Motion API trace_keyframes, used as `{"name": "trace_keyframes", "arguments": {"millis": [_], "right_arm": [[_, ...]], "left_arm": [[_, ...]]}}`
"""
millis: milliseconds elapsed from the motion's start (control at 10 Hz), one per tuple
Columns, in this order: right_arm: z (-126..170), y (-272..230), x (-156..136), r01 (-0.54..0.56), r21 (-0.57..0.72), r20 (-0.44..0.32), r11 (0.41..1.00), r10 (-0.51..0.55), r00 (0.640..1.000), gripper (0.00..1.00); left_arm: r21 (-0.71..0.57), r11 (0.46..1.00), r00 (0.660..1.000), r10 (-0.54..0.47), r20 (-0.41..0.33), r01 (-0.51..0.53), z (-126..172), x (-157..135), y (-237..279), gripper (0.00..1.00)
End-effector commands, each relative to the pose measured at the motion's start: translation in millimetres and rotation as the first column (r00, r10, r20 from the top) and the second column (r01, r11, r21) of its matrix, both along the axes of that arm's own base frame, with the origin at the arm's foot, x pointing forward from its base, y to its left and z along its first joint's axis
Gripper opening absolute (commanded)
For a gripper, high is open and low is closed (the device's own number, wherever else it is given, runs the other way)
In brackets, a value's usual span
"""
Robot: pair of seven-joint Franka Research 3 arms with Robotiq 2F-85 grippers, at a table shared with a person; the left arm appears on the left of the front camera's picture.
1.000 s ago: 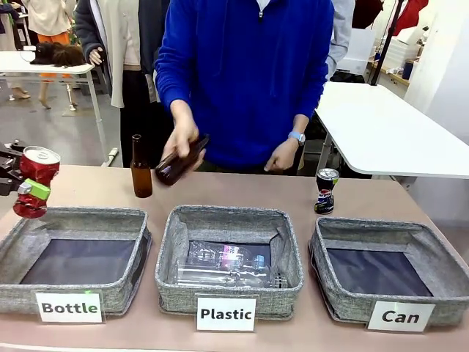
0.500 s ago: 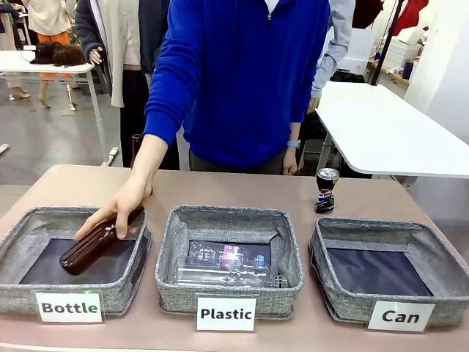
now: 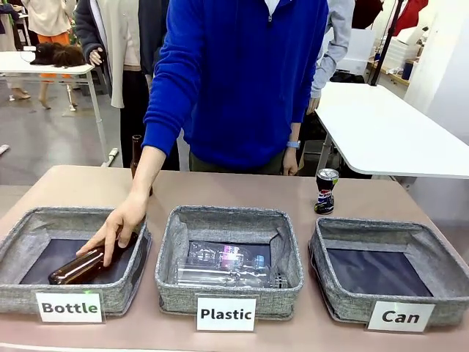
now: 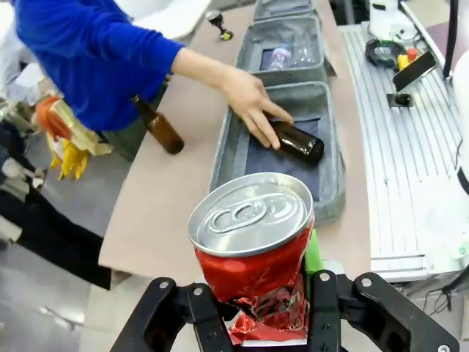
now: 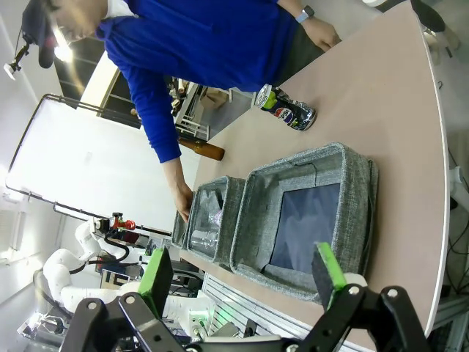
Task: Sort the can waste into the basket.
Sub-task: Pick up the can waste from the table and place it in the right Fabric basket.
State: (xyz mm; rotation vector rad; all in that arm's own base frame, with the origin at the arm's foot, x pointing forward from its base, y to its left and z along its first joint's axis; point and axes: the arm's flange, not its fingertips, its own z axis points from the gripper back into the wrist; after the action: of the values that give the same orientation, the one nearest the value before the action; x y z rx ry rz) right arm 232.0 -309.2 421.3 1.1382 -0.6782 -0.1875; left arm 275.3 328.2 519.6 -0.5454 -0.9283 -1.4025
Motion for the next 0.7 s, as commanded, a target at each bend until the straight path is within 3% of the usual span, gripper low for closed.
{"name": "trace_keyframes", "arguments": {"millis": [0, 300, 500, 600], "right_arm": [[1, -2, 2, -0.001, -0.002, 0.037, 1.0, 0.001, 0.999, 1.0], [1, -2, 2, -0.001, -0.002, 0.037, 1.0, 0.001, 0.999, 1.0], [1, -2, 2, -0.001, -0.002, 0.037, 1.0, 0.001, 0.999, 1.0], [1, -2, 2, -0.001, -0.002, 0.037, 1.0, 0.001, 0.999, 1.0]], "left_arm": [[-0.088, 0.995, 0.999, 0.036, 0.013, -0.035, -10, -3, 27, 0.28], [-0.213, 0.973, 0.994, 0.103, 0.037, -0.093, -10, 0, 12, 0.28], [-0.169, 0.976, 0.99, 0.142, 0.02, -0.136, 8, 16, -50, 0.28], [-0.144, 0.985, 0.996, 0.091, -0.01, -0.091, 15, 26, -93, 0.28]]}}
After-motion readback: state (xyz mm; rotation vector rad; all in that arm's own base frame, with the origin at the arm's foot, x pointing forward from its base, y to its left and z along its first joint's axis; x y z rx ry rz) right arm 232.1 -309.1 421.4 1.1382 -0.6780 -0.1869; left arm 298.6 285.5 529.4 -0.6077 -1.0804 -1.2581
